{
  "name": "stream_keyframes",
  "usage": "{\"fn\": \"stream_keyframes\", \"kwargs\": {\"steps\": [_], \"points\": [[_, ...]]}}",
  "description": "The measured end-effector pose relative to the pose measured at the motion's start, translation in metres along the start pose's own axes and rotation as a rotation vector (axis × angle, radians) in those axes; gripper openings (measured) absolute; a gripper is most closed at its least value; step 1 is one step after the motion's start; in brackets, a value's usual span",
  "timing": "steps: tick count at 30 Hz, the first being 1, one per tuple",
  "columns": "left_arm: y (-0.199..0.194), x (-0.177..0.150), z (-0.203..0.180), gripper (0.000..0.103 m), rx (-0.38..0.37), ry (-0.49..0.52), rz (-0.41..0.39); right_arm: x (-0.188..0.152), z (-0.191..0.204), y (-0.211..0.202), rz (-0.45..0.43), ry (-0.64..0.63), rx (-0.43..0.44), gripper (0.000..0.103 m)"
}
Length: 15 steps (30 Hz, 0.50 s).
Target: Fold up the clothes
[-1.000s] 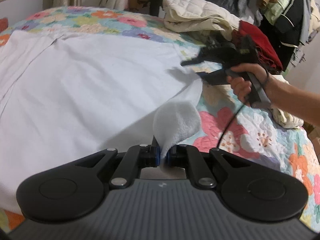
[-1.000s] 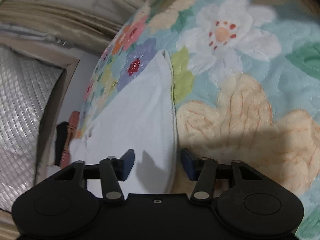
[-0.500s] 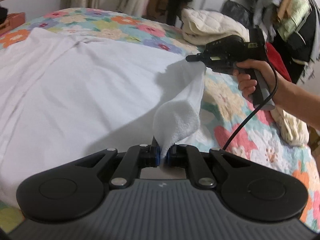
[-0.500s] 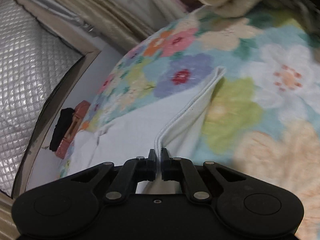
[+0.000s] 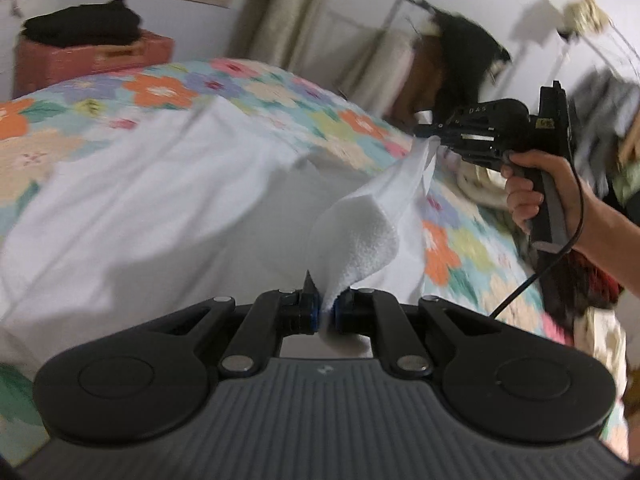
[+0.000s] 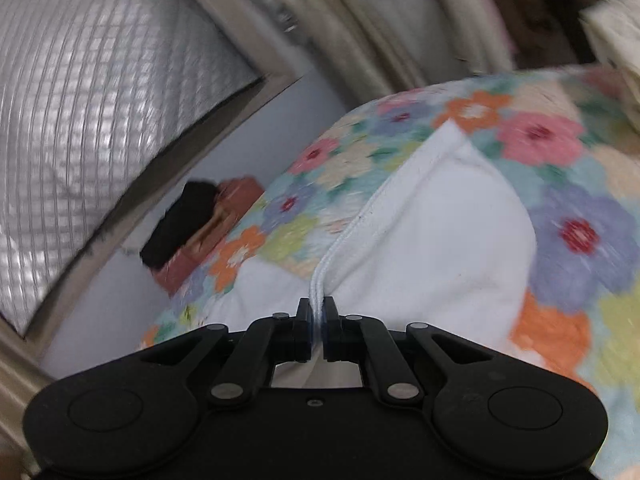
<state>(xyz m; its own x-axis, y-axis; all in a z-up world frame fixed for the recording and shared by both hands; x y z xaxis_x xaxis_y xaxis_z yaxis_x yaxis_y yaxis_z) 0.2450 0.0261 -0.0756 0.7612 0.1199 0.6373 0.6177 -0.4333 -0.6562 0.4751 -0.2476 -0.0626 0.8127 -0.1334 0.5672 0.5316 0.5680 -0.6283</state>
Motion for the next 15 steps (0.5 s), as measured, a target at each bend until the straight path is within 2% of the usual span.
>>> {"fn": "stream_keyframes", "kwargs": {"steps": [5,7,9,13,15], "points": [[-0.018,0.011,0.025,0.007,0.048,0.000,-0.065,0.014,0.050,0.033,0.021,-0.074,-0.007,0.007],[-0.023,0.012,0.038,0.007,0.043,-0.023,-0.073,0.018,0.062,0.050,0.050,-0.072,-0.026,0.007],[-0.024,0.012,0.052,0.007,0.027,-0.061,-0.072,0.022,0.073,0.068,0.092,-0.058,-0.050,0.007],[-0.028,0.010,0.082,0.007,0.052,-0.107,-0.075,0.023,0.101,0.094,0.238,-0.042,-0.179,0.007],[-0.029,0.012,0.088,0.007,0.033,-0.124,-0.077,0.021,0.125,0.096,0.292,-0.120,-0.195,0.007]]}}
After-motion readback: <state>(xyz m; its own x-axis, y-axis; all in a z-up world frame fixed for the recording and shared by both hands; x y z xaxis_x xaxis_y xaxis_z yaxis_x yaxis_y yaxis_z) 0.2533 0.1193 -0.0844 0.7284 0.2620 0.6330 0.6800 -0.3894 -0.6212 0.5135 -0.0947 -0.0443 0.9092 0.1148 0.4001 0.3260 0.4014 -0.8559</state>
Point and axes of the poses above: each gripper's, at about its wrist camera, not at the fingertips, and y roughly the way its jaws point, z to its left, x to its top, the point moved 7 cm from there along y, roughly the way its jaws point, and after that the axes turned 12 degrees about z, right-handed, at the moved point
